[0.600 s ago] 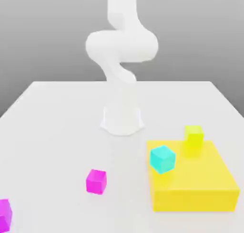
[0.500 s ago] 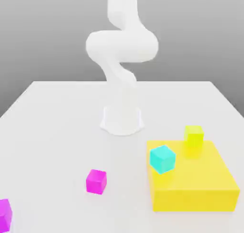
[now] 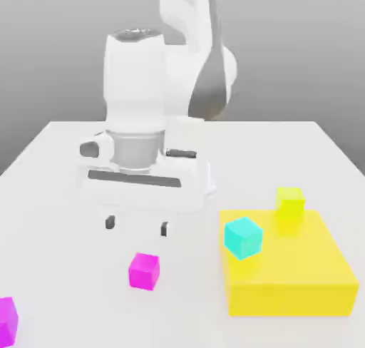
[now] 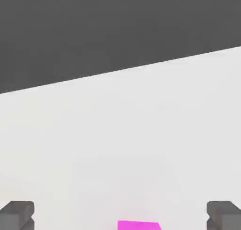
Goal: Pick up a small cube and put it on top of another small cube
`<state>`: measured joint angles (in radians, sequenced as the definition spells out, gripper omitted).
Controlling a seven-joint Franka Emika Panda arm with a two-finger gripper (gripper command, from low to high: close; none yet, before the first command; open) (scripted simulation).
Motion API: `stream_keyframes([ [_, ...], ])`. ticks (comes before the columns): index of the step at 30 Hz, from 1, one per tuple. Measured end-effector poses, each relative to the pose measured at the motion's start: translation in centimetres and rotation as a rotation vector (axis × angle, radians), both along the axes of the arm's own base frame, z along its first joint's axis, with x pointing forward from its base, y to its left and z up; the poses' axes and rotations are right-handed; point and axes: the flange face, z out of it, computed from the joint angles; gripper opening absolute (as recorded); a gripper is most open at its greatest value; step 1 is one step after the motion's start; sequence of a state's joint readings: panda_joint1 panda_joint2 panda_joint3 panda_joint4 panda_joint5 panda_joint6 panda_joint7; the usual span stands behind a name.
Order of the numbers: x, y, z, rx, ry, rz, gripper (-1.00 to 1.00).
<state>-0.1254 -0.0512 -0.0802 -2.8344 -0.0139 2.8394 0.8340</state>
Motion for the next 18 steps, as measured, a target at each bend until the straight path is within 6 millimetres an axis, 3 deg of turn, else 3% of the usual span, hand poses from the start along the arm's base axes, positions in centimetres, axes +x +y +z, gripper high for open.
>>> stream_keyframes([
  [2,-1.5,0.0,-2.9,0.009,0.041,-0.010,0.00],
  [8,-2.0,0.0,-8.4,0.011,0.055,-0.012,0.00],
  [9,-2.0,0.0,-9.1,0.011,0.055,-0.013,-1.00],
  [15,-2.1,0.0,-9.5,0.011,0.055,-0.013,-1.00],
  [18,-1.9,0.0,-7.9,0.012,0.055,-0.013,-1.00],
])
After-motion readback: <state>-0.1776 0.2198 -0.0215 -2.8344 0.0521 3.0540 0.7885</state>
